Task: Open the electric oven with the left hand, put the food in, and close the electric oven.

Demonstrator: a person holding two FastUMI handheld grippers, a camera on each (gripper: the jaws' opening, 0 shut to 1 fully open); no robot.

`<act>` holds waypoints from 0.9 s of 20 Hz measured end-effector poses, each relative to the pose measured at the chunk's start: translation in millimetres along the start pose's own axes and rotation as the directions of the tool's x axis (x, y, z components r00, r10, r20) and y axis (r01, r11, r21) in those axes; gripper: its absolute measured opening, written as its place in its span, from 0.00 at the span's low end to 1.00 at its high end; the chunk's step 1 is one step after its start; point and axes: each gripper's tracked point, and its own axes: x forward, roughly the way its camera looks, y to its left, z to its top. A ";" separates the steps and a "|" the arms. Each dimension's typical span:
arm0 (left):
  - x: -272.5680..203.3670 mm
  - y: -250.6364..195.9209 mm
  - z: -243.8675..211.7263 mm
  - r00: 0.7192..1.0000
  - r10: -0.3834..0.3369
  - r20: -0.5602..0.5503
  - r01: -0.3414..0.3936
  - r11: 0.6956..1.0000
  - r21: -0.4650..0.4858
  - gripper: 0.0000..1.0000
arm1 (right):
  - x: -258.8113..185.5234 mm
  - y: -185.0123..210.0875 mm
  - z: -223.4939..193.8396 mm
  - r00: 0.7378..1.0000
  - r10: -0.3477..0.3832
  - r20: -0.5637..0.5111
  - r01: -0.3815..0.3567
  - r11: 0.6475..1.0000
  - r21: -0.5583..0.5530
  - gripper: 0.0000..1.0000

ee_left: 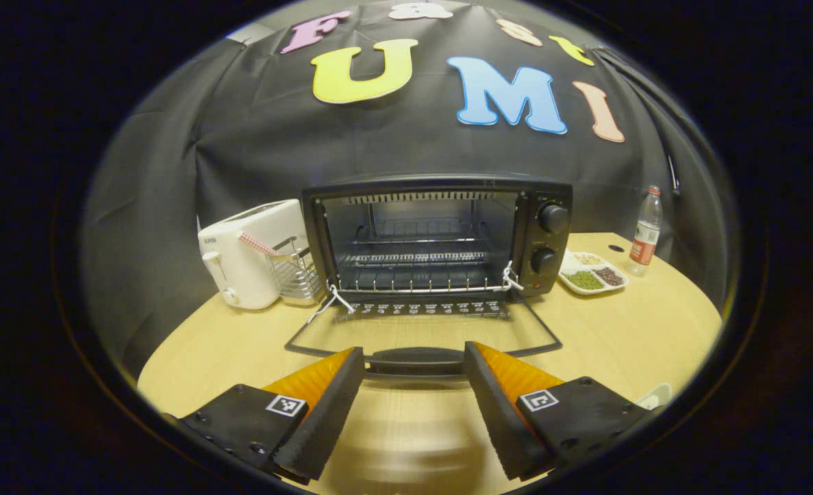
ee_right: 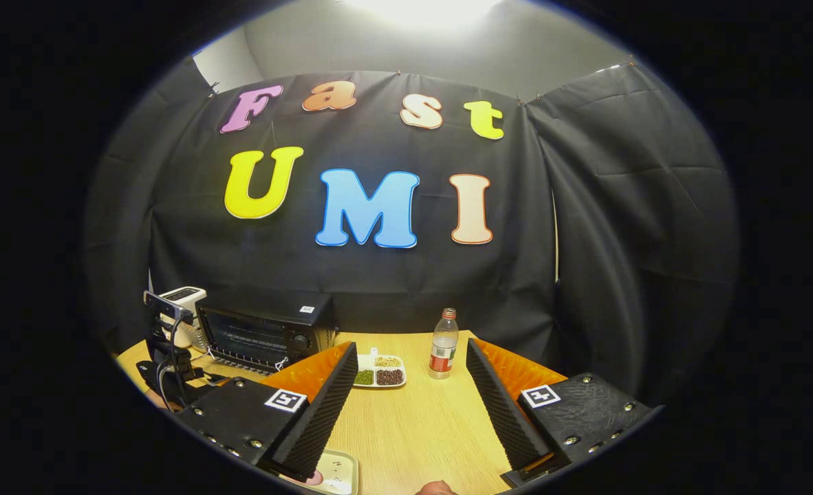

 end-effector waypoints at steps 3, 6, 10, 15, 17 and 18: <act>-22.2 0.1 31.7 0.997 -0.005 0.075 0.005 1.000 -0.007 0.93 | 1.7 3.4 -1.7 1.000 0.022 -0.004 -0.022 1.000 0.017 0.98; -51.3 0.7 73.1 0.987 -0.006 0.164 0.011 0.999 -0.031 1.00 | 2.6 10.8 -4.7 0.998 0.068 -0.012 -0.067 0.997 0.034 0.98; -96.4 5.5 119.7 0.963 0.001 0.271 0.010 0.999 -0.039 1.00 | 5.8 26.4 -22.4 0.984 0.160 -0.079 -0.155 0.986 0.065 0.98; -151.4 19.5 144.3 0.937 0.039 0.347 -0.023 0.999 -0.049 0.94 | 1.5 47.7 -59.3 0.921 0.315 -0.228 -0.278 0.943 0.181 0.98; -171.3 26.3 146.8 0.930 0.059 0.362 -0.041 0.998 -0.057 0.97 | -0.2 55.9 -77.5 0.882 0.372 -0.289 -0.319 0.923 0.215 0.98; -180.1 30.4 147.3 0.928 0.070 0.366 -0.053 0.997 -0.057 1.00 | -1.8 60.1 -86.7 0.856 0.403 -0.322 -0.340 0.911 0.234 0.98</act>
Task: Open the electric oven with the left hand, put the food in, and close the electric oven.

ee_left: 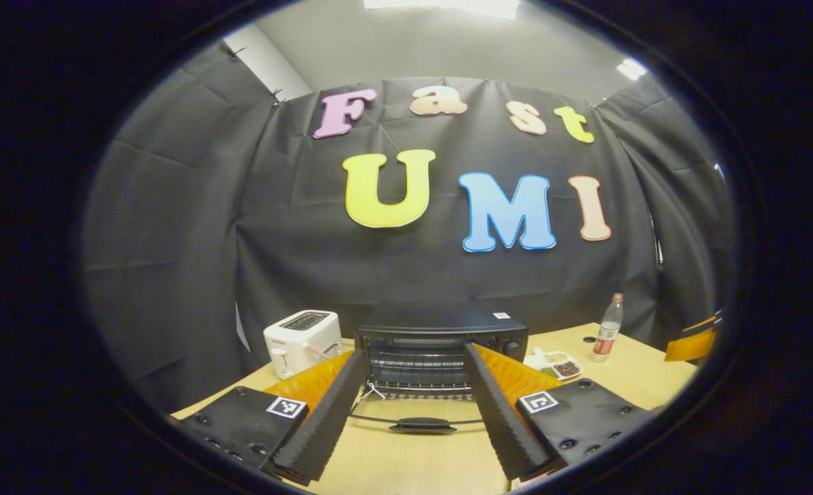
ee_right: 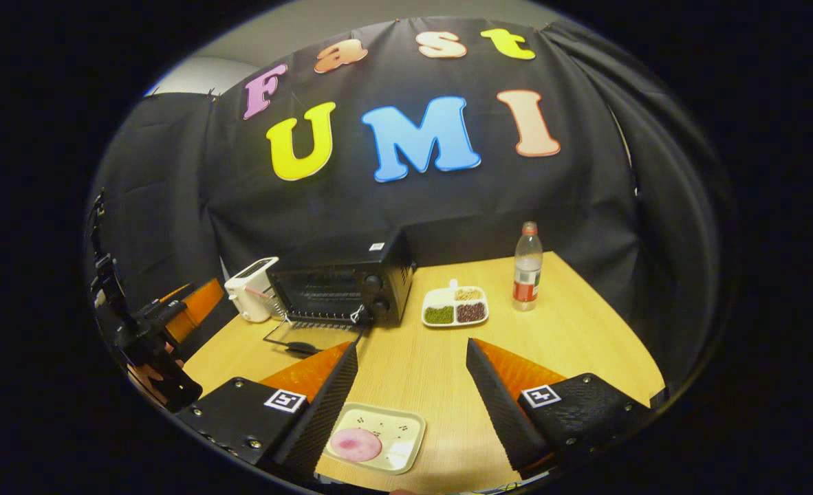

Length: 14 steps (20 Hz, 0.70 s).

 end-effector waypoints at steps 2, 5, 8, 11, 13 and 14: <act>-13.8 6.0 4.3 1.000 0.017 0.012 -0.017 1.000 0.017 1.00 | 9.6 5.7 -23.3 0.993 0.061 -0.106 -0.058 0.998 0.037 0.98; -31.6 14.9 6.6 0.999 0.045 0.018 -0.045 0.999 0.027 1.00 | 11.7 12.0 -50.1 0.967 0.135 -0.214 -0.106 0.984 0.143 0.98; -46.3 23.1 10.4 0.997 0.072 0.024 -0.072 0.997 0.011 1.00 | 20.8 13.9 -75.4 0.933 0.184 -0.309 -0.111 0.965 0.238 0.99; -57.7 29.2 14.8 0.995 0.091 0.038 -0.091 0.996 0.016 1.00 | 26.1 9.8 -97.6 0.897 0.205 -0.392 -0.094 0.954 0.285 0.97; -61.8 31.4 13.8 0.995 0.098 0.038 -0.098 0.995 0.022 1.00 | 29.9 8.1 -110.3 0.872 0.228 -0.432 -0.086 0.943 0.322 0.97; -64.0 31.8 12.4 0.995 0.096 0.033 -0.097 0.995 0.019 1.00 | 32.5 5.8 -115.3 0.864 0.234 -0.445 -0.078 0.937 0.340 0.96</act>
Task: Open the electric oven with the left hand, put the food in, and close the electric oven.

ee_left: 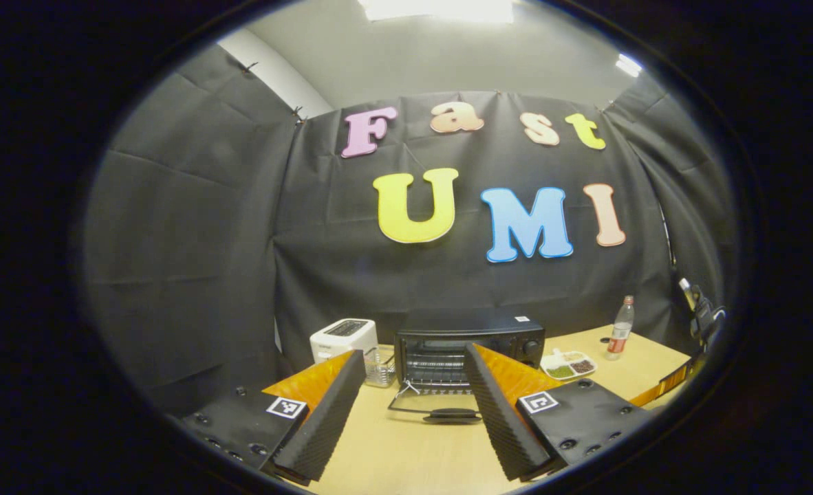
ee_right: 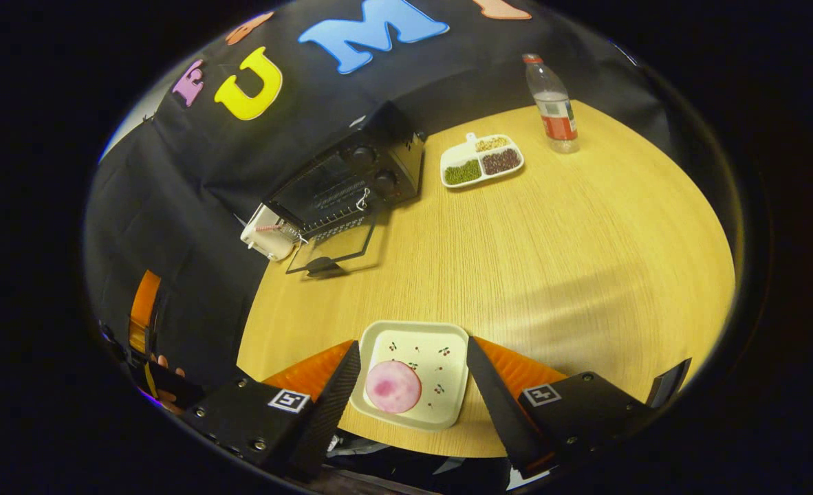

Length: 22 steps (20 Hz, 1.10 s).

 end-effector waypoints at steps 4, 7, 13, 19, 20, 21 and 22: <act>-3.4 3.2 -9.8 1.000 0.013 -0.021 -0.013 1.000 -0.018 1.00 | 18.6 -17.3 -21.7 0.992 -0.004 -0.130 0.011 0.998 0.056 0.96; -3.7 3.1 -10.1 1.000 0.017 -0.020 -0.018 1.000 -0.019 1.00 | 24.1 -28.3 -40.2 0.975 -0.004 -0.224 0.021 0.997 0.073 0.96; 1.6 7.0 -9.9 0.999 0.031 -0.019 -0.032 0.999 -0.026 1.00 | 43.2 -44.8 -51.7 0.952 -0.039 -0.303 0.065 0.995 0.076 0.80; 8.6 7.5 -12.0 0.999 0.034 -0.026 -0.035 0.999 -0.040 1.00 | 41.9 -42.1 -57.1 0.927 -0.045 -0.372 0.068 0.996 0.050 0.49; 10.0 7.7 -11.5 0.999 0.035 -0.023 -0.036 0.998 -0.044 1.00 | 42.3 -40.9 -59.4 0.922 -0.048 -0.383 0.068 0.997 0.040 0.49; 11.1 8.3 -12.0 0.999 0.036 -0.023 -0.037 0.998 -0.046 1.00 | 43.7 -46.9 -58.9 0.922 -0.078 -0.379 0.091 0.996 0.017 0.49; 11.3 9.2 -12.3 0.999 0.039 -0.023 -0.040 0.998 -0.046 1.00 | 57.0 -55.9 -63.3 0.923 -0.102 -0.371 0.115 0.993 0.013 0.33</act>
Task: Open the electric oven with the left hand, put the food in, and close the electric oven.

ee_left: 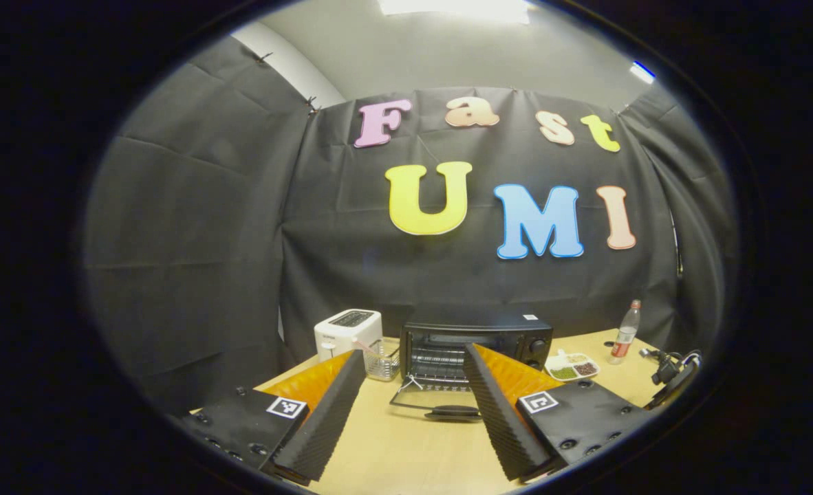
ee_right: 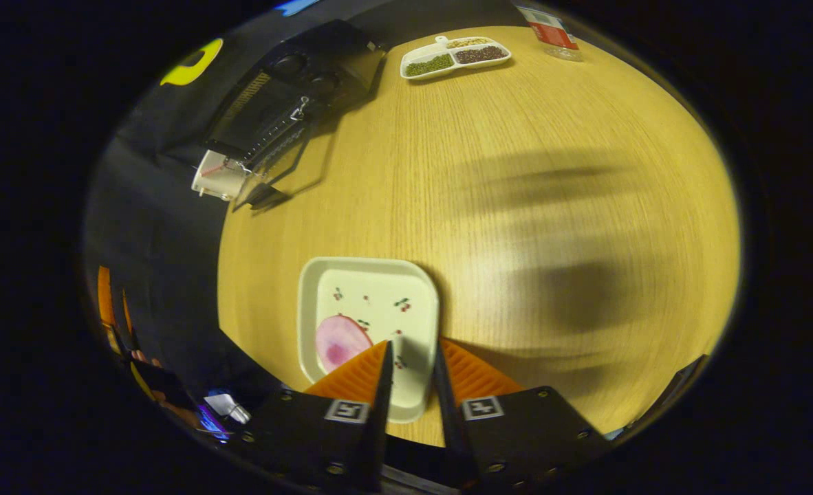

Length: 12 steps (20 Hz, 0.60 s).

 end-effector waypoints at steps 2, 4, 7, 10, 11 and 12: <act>0.8 2.0 -2.5 1.000 0.005 -0.004 -0.005 1.000 -0.001 1.00 | -14.0 2.7 0.8 1.000 0.016 -0.001 -0.016 0.999 0.038 0.02; 2.2 3.3 -5.9 1.000 0.007 -0.014 -0.007 1.000 -0.005 1.00 | -9.3 5.0 3.2 1.000 0.030 0.001 -0.030 0.997 0.072 0.01; 4.6 7.2 -4.1 1.000 0.014 -0.012 -0.015 1.000 -0.011 1.00 | -12.1 9.5 -0.4 0.999 0.048 0.003 -0.048 0.995 0.082 0.01; 6.5 12.3 2.2 1.000 0.024 0.005 -0.024 1.000 -0.009 1.00 | -18.1 24.6 5.5 0.995 0.100 0.020 -0.102 0.986 0.129 0.00; 8.5 14.1 1.7 1.000 0.027 0.009 -0.027 1.000 -0.011 1.00 | -20.9 29.9 8.5 0.993 0.109 0.033 -0.113 0.984 0.137 0.01; 10.3 16.1 2.2 0.999 0.031 0.011 -0.031 0.999 -0.013 1.00 | -23.7 35.2 12.5 0.992 0.120 0.044 -0.125 0.982 0.144 0.01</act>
